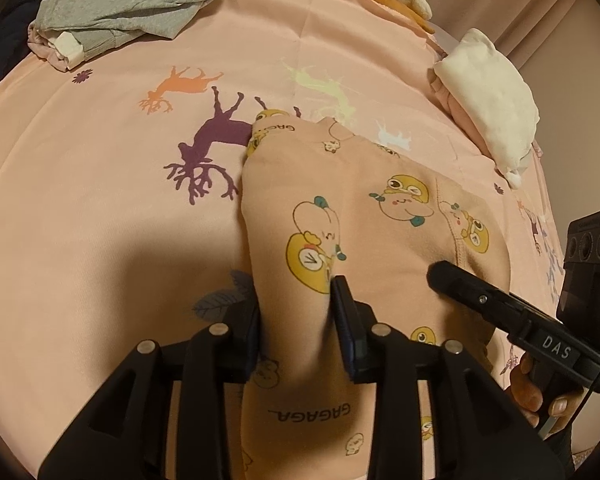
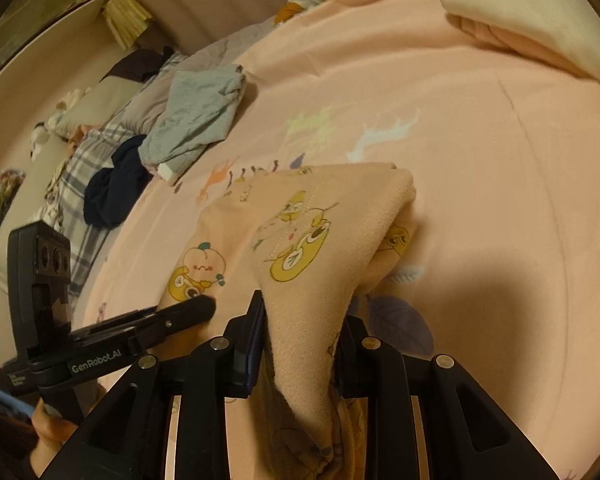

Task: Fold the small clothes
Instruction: 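Fold the gripped end over with the right tool and release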

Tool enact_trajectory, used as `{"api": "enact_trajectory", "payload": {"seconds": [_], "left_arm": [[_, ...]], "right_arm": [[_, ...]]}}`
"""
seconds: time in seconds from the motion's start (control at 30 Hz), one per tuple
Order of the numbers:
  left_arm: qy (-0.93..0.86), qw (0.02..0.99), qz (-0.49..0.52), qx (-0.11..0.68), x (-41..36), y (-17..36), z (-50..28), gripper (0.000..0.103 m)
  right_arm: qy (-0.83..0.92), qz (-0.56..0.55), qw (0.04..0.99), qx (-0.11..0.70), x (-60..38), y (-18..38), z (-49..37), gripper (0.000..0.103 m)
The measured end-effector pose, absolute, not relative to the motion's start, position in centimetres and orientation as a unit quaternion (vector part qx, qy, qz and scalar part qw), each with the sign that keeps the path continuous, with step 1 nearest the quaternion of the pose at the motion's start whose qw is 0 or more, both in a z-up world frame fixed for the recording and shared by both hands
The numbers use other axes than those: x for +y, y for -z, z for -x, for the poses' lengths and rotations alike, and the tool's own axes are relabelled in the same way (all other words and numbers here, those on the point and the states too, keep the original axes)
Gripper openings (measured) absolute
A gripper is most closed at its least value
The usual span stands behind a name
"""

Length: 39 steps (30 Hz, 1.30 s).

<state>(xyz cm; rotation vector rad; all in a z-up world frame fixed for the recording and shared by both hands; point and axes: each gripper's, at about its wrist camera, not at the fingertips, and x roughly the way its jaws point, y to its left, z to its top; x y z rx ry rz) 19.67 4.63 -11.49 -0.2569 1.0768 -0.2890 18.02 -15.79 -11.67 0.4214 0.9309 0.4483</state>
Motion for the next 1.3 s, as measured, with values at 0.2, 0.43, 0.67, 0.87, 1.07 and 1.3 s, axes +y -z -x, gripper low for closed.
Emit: {"api": "enact_trajectory", "payload": {"seconds": [0.2, 0.43, 0.67, 0.87, 1.07, 1.3], "left_arm": [[0.112, 0.851, 0.096, 0.503, 4.6, 11.5, -19.3, 0.053], [0.091, 0.863, 0.074, 0.491, 5.3, 11.2, -18.3, 0.062], [0.079, 0.87, 0.06, 0.483, 6.7, 10.8, -16.6, 0.062], [0.07, 0.879, 0.053, 0.468, 7.8, 9.5, -15.4, 0.051], [0.118, 0.88, 0.057, 0.456, 6.4, 8.3, -14.4, 0.025], [0.157, 0.867, 0.028, 0.472, 3.7, 10.1, -14.2, 0.02]], "right_arm": [[-0.204, -0.226, 0.839, 0.451, -16.8, 12.3, -17.8, 0.035], [-0.182, -0.213, 0.853, 0.44, -17.9, 11.4, -16.9, 0.04], [-0.132, -0.171, 0.888, 0.406, -18.9, 8.9, -16.3, 0.04], [-0.107, -0.115, 0.921, 0.357, -18.5, 6.3, -16.1, 0.04], [-0.182, -0.122, 0.907, 0.361, -16.3, 6.3, -17.6, 0.026], [-0.144, -0.1, 0.886, 0.429, -14.5, 10.2, -21.3, 0.023]]}}
